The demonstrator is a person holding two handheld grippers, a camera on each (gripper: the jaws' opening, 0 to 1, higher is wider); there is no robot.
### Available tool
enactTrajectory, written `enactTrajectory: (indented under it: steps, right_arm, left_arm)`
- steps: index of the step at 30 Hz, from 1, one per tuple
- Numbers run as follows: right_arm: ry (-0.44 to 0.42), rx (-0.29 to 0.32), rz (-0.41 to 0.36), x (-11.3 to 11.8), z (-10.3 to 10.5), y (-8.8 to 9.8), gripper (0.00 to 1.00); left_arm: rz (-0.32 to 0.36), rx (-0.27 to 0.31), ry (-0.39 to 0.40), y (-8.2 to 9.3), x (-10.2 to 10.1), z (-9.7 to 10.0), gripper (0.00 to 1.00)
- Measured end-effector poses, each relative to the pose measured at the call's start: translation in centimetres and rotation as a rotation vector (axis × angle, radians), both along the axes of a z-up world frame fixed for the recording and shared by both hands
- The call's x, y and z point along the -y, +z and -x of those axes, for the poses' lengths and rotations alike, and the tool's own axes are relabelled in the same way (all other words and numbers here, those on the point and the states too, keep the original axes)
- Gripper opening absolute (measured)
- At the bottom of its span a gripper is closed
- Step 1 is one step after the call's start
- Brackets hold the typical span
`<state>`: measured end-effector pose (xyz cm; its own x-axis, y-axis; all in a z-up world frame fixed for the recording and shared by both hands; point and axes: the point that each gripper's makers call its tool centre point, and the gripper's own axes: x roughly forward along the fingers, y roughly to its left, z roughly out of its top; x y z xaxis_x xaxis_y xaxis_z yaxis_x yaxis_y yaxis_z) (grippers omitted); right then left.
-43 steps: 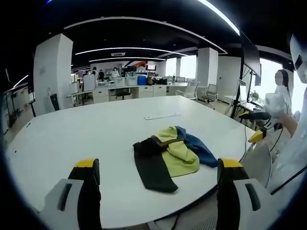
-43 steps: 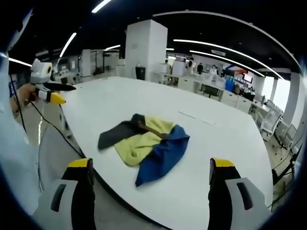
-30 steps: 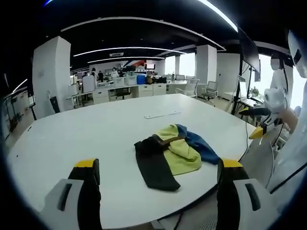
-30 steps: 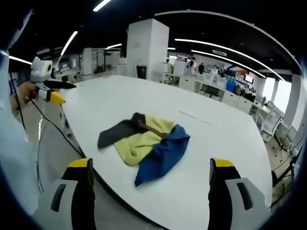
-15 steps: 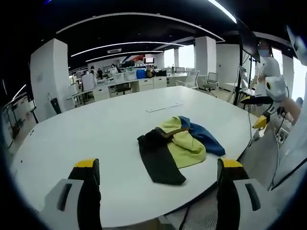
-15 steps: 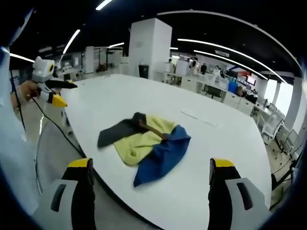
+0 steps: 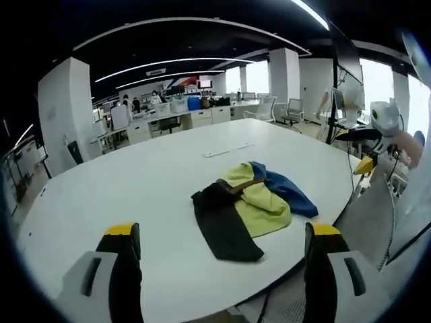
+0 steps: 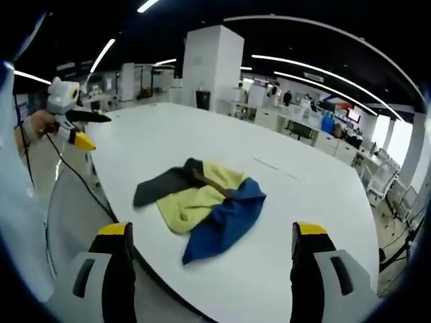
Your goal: Fold the garment on the visible template until the final outline fits inside the template.
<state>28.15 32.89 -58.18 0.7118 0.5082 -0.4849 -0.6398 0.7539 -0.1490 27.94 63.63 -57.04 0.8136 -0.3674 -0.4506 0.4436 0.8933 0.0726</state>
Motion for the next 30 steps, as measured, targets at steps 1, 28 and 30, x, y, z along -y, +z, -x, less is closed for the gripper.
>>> enactTrajectory:
  steps: [1, 28, 30]
  right_arm:
    - [0.003, 0.000, 0.002, 0.0, 0.0, 0.0, 0.96]
    - [0.038, 0.012, 0.050, -0.1, -2.3, -1.2, 0.94]
    - [0.041, 0.009, 0.048, -0.1, -2.5, -1.3, 0.94]
  left_arm:
    - [-0.006, 0.001, -0.005, 0.0, 0.0, -0.1, 0.99]
    - [-0.094, 0.024, -0.097, -0.8, 0.4, -3.8, 0.96]
    - [-0.101, 0.028, -0.105, -0.7, 0.6, -4.0, 0.96]
